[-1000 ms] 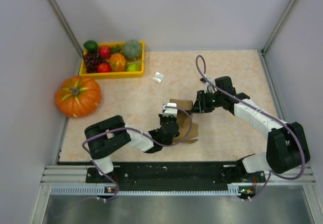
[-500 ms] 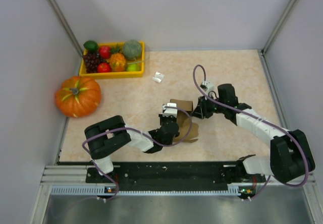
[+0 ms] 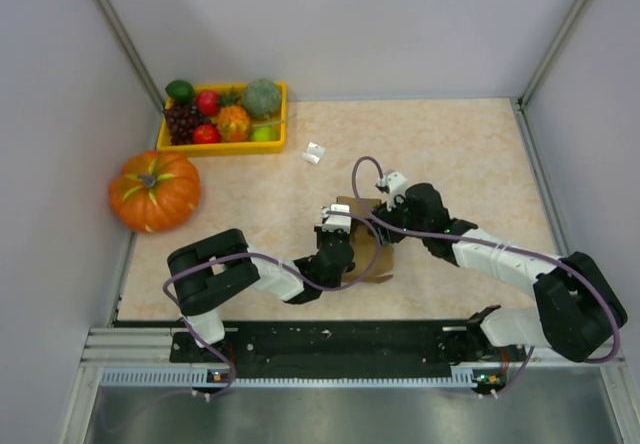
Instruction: Fold the paper box
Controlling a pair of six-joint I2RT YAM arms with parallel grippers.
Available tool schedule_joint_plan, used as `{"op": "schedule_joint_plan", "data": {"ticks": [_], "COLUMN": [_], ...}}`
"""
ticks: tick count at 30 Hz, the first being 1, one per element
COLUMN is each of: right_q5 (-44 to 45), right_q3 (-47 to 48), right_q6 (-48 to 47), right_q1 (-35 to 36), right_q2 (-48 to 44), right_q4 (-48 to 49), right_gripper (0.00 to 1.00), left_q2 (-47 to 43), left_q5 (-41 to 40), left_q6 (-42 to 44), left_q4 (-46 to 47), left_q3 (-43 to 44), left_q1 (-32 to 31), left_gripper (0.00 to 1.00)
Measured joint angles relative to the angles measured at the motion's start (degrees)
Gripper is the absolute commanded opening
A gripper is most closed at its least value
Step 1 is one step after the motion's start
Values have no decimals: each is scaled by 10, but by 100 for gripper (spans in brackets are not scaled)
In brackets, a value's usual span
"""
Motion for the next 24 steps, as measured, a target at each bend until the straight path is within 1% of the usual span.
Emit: {"op": "schedule_joint_plan", "data": {"ticks": [3,8,11,13,14,15,17,21,24], "right_q5": [98,213,286,332,361,404,452,504,523], "right_q3": [-4,-19,-36,-40,-41,-45,-53,-83,-93], "right_q6": [-8,-9,-13,-22,-30,-39,-52,-60,-61], "right_q1": [36,66,105,136,151,171,188,198,199], "right_q2": [4,24,48,75,92,116,142,168,182], "right_q4": [35,115,179,218,239,275,322,424,467], "right_gripper": [50,49,47,44,41,39,36,32,27], "left_q2": [0,0,0,0,0,0,0,0,0], "left_q5": [0,-1,-5,-5,-7,-12,-14,-13,-12], "left_q6": [0,0,0,3,4,5,4,1,0], "left_q4": [0,0,5,9,11,12,13,21,33], "left_q3": [-1,-2,-3,-5,-5,-5,-8,-13,-14], "left_q1": [0,0,1,1,1,1,2,2,1], "left_gripper": [0,0,0,0,0,0,0,0,0]}}
